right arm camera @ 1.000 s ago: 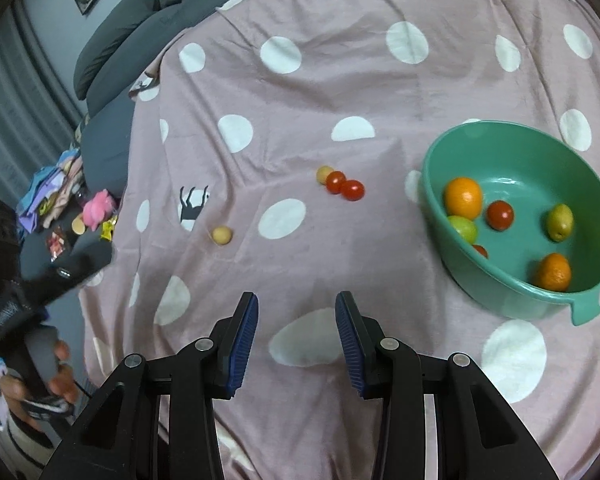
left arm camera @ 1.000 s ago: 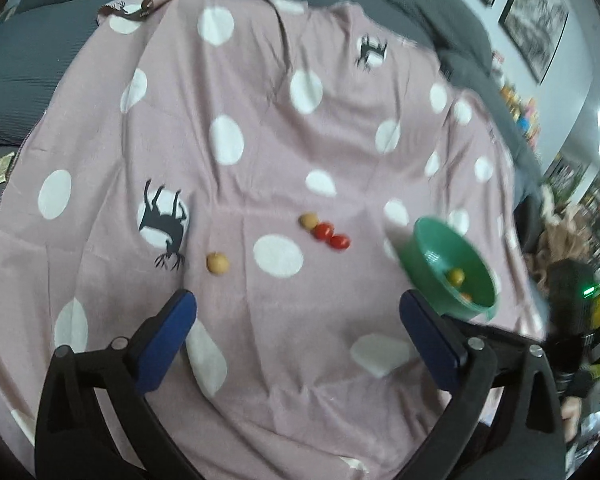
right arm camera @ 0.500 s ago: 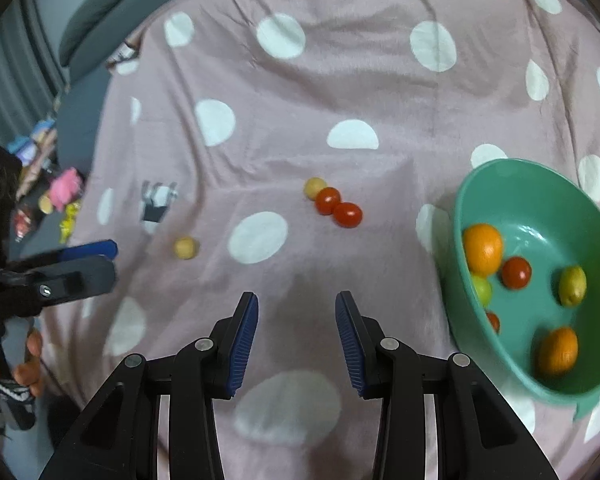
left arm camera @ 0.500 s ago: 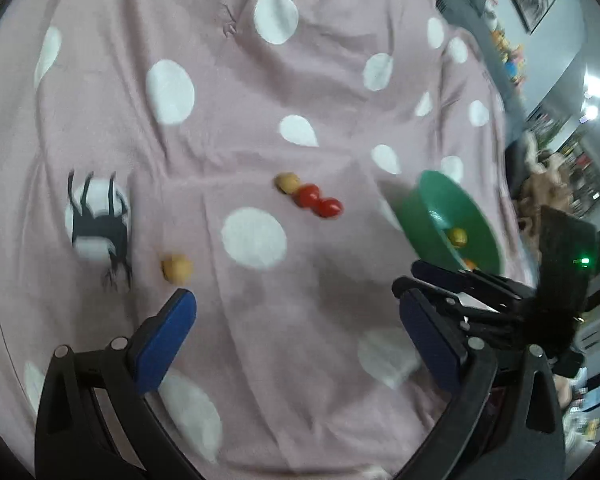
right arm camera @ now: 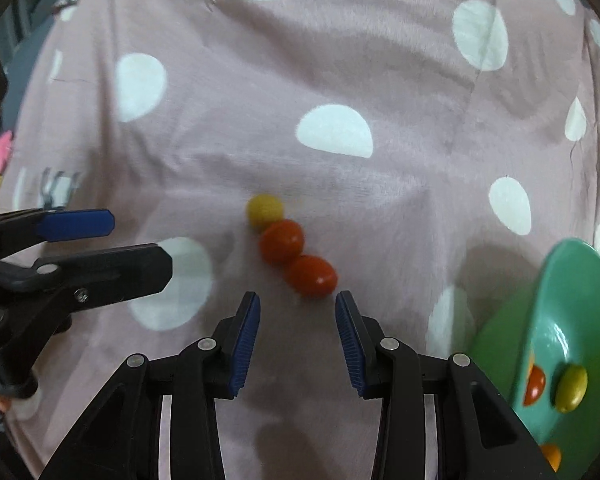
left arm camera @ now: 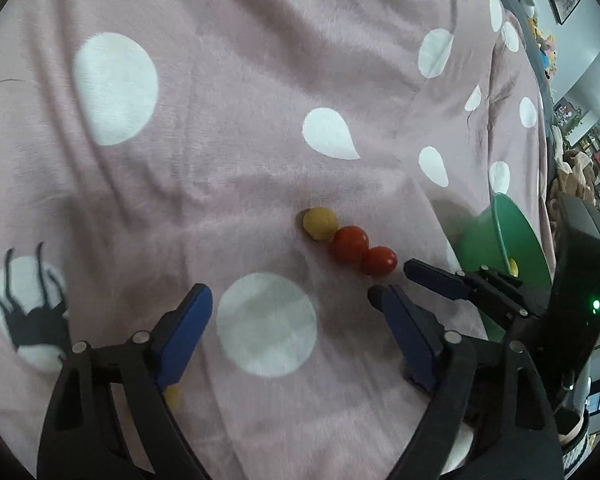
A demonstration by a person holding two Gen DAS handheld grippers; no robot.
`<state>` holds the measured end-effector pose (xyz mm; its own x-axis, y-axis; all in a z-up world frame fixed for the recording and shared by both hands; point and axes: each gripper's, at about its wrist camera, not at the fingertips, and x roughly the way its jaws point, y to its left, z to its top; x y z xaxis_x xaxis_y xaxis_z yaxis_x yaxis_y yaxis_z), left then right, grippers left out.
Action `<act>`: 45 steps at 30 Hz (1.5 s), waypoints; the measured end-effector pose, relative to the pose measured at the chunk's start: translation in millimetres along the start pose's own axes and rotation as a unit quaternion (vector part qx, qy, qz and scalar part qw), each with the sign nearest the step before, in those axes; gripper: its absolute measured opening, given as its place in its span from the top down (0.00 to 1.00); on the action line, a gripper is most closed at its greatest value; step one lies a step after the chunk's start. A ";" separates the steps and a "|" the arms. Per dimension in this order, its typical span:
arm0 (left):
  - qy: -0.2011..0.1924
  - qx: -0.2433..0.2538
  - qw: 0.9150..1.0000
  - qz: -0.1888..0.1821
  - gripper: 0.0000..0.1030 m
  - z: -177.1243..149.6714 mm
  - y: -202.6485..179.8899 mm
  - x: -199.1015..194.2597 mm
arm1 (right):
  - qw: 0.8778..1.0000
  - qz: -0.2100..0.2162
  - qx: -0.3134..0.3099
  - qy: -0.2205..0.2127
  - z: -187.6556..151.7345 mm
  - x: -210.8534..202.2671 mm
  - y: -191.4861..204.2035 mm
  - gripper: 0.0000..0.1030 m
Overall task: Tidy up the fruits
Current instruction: 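Grasp a red cherry tomato with the right tool, then grasp the last red cherry tomato with the left tool while the right holds its tomato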
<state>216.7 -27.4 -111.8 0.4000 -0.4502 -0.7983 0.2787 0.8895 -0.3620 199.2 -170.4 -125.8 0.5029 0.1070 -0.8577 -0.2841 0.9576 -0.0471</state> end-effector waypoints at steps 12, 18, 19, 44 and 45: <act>0.002 0.023 1.000 0.002 0.22 8.2 -1.7 12.3 | 0.999 0.024 0.000 0.028 16.3 23.9 -11.0 0.61; 0.006 0.028 1.000 0.010 0.22 8.4 -4.7 14.7 | 0.999 0.028 0.002 0.019 20.0 28.5 -16.5 0.68; 0.008 0.028 1.000 0.010 0.22 8.5 -4.5 14.8 | 0.999 0.029 0.004 0.017 19.8 28.5 -17.6 0.69; 0.022 0.055 0.998 0.007 0.34 9.0 -42.2 44.3 | 0.991 0.103 0.064 -0.047 -41.1 -47.3 -30.3 0.69; 0.023 0.057 0.998 0.006 0.34 9.7 -45.1 46.9 | 0.992 0.098 0.061 -0.049 -40.9 -45.7 -27.8 0.69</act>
<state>231.4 -89.4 -128.2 0.3636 -0.4333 -0.8246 0.3736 0.8788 -0.2970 150.8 -212.8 -106.2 0.5256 0.3145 -0.7905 -0.2866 0.9403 0.1836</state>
